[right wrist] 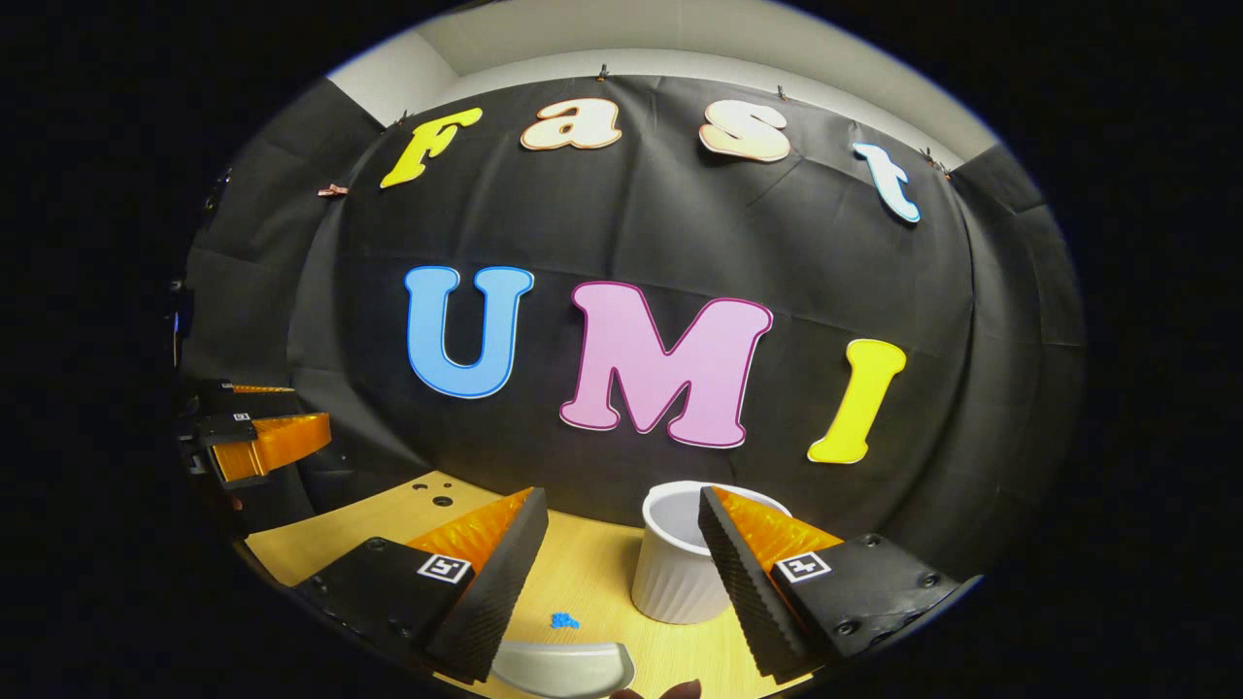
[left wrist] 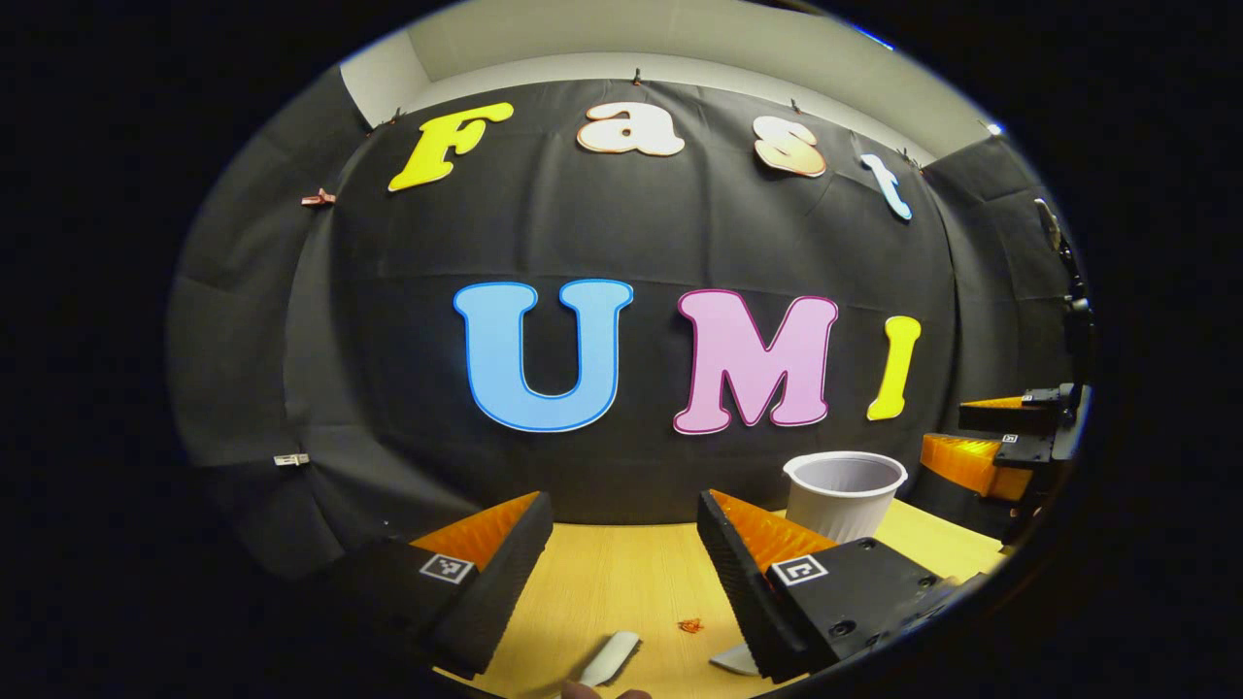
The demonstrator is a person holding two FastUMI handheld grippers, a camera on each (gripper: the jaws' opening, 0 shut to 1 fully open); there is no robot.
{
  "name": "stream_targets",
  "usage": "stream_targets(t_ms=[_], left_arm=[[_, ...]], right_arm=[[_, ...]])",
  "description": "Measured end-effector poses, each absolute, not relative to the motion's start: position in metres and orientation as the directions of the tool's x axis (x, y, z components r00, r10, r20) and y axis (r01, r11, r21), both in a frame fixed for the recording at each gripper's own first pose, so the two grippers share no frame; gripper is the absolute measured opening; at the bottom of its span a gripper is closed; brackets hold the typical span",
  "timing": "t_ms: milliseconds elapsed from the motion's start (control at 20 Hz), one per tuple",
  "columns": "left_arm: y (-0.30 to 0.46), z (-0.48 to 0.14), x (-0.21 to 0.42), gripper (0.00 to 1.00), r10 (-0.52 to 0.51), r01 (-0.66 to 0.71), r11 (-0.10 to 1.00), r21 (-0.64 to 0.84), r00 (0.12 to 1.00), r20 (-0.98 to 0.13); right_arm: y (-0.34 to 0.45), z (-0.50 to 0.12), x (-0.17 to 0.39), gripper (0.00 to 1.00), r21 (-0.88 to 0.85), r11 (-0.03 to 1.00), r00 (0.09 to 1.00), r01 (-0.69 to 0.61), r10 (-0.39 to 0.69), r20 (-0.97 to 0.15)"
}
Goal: Pick up the small broom and dustpan from the desktop, sweep the trash into the dustpan with the broom, and then empty the trash into the garbage bin.
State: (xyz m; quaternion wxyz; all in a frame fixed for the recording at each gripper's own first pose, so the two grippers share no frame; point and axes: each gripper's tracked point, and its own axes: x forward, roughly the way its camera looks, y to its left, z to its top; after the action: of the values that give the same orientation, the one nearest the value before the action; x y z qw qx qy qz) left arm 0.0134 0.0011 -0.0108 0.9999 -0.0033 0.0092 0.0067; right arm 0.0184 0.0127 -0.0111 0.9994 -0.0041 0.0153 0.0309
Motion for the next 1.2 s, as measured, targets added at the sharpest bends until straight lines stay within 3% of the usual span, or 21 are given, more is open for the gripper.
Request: stream_targets(t_ms=[100, 300, 550, 800, 1000, 1200], left_arm=[[-0.002, -0.013, 0.011, 0.95, 0.012, -0.012, 1.0, -0.007, 1.0, -0.025], [-0.001, -0.022, 0.005, 0.95, 0.021, -0.022, 1.0, -0.003, 0.999, -0.04], [-0.004, -0.039, -0.002, 0.95, 0.023, -0.024, 1.0, -0.001, 0.997, -0.076], [-0.001, -0.047, -0.009, 0.95, 0.028, -0.027, 1.0, 0.009, 0.995, -0.092], [0.002, -0.053, -0.016, 0.95, 0.034, -0.033, 0.999, 0.009, 0.994, -0.102], [0.008, -0.056, -0.02, 0.95, 0.053, -0.052, 0.999, 0.012, 0.993, -0.109]], right_arm=[[0.02, -0.022, 0.013, 0.98, 0.008, 0.993, 0.99, -0.121, 0.121, -0.069], [0.022, -0.086, -0.015, 0.98, 0.02, 0.973, 0.928, -0.231, 0.227, -0.297], [0.024, -0.179, -0.069, 0.98, 0.07, 0.95, 0.763, -0.303, 0.286, -0.58], [0.028, -0.27, -0.115, 0.98, 0.085, 0.938, 0.571, -0.336, 0.275, -0.773], [0.04, -0.332, -0.121, 0.96, 0.106, 0.939, 0.452, -0.326, 0.253, -0.855], [0.054, -0.373, -0.112, 0.96, 0.116, 0.94, 0.394, -0.321, 0.244, -0.886]])
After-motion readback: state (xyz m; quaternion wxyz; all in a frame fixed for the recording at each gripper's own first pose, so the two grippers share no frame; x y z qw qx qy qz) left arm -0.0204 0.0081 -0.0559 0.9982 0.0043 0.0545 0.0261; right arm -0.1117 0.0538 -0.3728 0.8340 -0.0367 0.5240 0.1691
